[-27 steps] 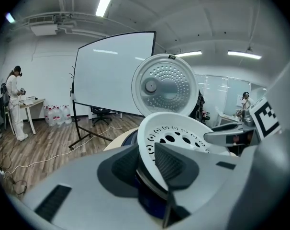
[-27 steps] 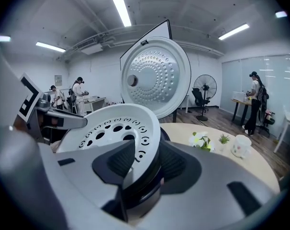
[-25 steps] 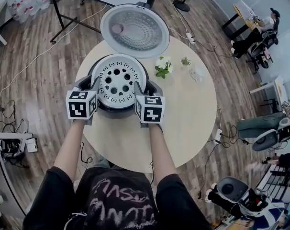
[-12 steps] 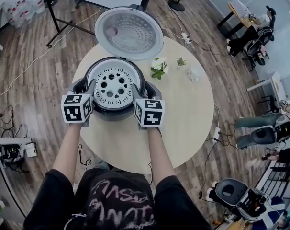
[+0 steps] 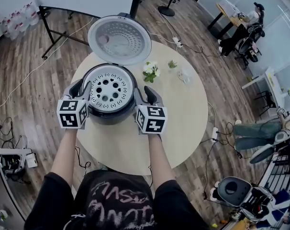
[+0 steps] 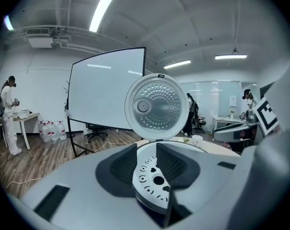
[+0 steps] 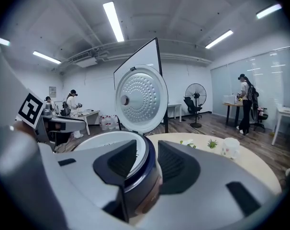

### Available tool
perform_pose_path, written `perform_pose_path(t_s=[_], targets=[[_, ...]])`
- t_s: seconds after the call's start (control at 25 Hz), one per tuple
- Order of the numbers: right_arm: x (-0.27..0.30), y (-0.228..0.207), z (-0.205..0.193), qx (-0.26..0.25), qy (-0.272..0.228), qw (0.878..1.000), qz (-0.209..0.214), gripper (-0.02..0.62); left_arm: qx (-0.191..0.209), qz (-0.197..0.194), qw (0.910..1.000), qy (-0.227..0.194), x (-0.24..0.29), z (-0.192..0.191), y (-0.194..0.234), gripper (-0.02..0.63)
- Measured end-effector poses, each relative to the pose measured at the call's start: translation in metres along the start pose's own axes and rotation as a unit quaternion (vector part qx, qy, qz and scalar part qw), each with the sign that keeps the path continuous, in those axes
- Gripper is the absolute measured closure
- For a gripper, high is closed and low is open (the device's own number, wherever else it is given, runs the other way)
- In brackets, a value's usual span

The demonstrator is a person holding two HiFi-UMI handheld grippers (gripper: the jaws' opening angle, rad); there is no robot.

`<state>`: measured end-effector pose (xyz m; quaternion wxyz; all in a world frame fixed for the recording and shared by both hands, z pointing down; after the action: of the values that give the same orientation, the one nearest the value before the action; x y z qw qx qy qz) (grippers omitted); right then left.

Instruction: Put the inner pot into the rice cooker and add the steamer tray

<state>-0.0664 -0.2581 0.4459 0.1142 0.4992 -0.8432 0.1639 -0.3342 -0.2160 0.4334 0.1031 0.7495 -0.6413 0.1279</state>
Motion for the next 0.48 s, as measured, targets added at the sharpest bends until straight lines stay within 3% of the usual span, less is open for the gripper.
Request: perform_pose_path(t_s=[0.48], targets=[[-0.070,-0.030,0.026,0.012,-0.086,0.994,-0.062,0.552,0.064,-0.043,0.9940,-0.078,-0.021,0.043,-0.030,0.549]])
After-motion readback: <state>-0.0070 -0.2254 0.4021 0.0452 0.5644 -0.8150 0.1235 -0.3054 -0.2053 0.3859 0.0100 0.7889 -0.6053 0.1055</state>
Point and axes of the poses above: the fingertips, and each gripper's own axes: x forward along the fingers, y to its left, z out of its top, the point moved 6 cm from there along -x, backward along the fingers, and after that the axes turned 4 degrees about x, right-handed, at the moved point
